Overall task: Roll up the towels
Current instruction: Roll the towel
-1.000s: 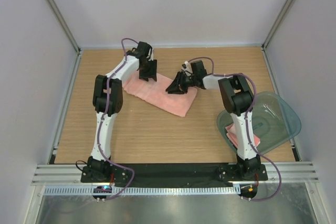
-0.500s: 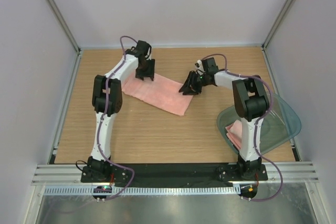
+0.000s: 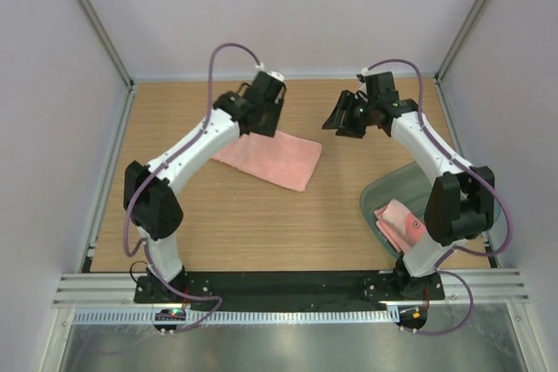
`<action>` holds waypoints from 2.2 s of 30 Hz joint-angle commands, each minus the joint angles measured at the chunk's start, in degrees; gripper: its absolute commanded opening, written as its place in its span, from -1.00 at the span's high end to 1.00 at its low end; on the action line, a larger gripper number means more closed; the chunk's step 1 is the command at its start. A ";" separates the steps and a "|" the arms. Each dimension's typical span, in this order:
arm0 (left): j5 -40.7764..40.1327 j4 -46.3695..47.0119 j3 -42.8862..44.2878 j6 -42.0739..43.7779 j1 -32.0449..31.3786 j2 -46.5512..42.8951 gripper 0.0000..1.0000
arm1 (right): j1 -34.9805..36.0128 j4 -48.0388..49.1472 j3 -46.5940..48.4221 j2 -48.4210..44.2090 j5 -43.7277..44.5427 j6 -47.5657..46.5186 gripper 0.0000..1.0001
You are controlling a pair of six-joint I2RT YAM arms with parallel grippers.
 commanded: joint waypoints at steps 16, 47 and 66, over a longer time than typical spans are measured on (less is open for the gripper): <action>-7.63 -0.53 -1.58 -8.68 -25.16 15.50 -0.04 | -9.90 -7.23 -12.04 -16.24 7.55 -2.09 -0.22; -6.75 8.17 -4.74 -9.04 -21.20 18.86 1.00 | -11.21 -2.32 -13.96 -11.59 -4.65 -1.31 -0.23; 5.37 14.23 -14.58 -13.78 -21.29 3.21 0.99 | -2.69 20.19 -19.25 6.68 -18.65 14.08 -0.46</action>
